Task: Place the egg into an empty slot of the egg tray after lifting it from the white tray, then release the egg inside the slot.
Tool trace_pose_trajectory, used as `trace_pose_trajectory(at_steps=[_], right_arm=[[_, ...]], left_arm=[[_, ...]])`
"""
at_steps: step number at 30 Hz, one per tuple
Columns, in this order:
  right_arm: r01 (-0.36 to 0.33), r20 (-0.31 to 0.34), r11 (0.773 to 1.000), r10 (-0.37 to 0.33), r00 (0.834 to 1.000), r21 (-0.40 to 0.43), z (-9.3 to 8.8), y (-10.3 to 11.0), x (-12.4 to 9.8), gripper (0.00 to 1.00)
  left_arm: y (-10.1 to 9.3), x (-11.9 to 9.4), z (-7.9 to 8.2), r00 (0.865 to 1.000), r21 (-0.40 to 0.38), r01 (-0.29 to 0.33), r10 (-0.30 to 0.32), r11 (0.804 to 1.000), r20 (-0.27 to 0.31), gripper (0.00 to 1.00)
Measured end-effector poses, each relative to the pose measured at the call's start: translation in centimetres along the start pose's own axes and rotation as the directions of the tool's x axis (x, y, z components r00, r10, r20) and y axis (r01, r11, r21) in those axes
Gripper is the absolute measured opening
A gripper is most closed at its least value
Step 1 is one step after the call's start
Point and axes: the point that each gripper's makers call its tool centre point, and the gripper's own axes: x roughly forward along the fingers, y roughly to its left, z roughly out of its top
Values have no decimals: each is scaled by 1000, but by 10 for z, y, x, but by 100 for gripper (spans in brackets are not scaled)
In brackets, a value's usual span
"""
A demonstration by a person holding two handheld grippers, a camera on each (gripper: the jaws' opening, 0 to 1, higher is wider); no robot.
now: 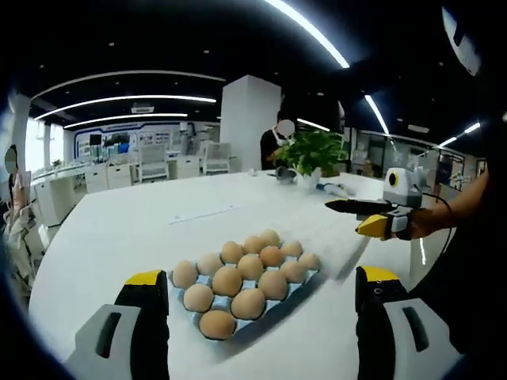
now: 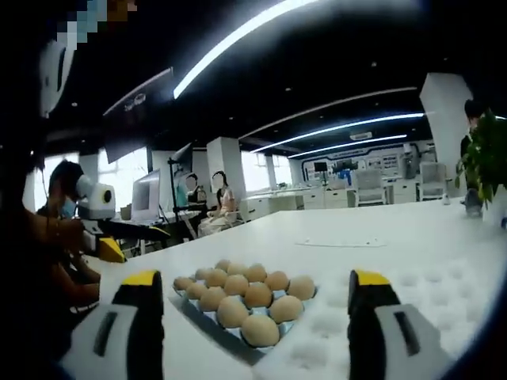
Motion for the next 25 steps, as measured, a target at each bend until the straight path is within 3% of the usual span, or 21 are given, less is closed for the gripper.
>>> trace_pose_trajectory(at_steps=[25], right_arm=[[43,17,999,-43,999,14,3,-7,-4,99]], left_arm=[[5,-7,-2,1000,13,-4,4,1000,-6,99]])
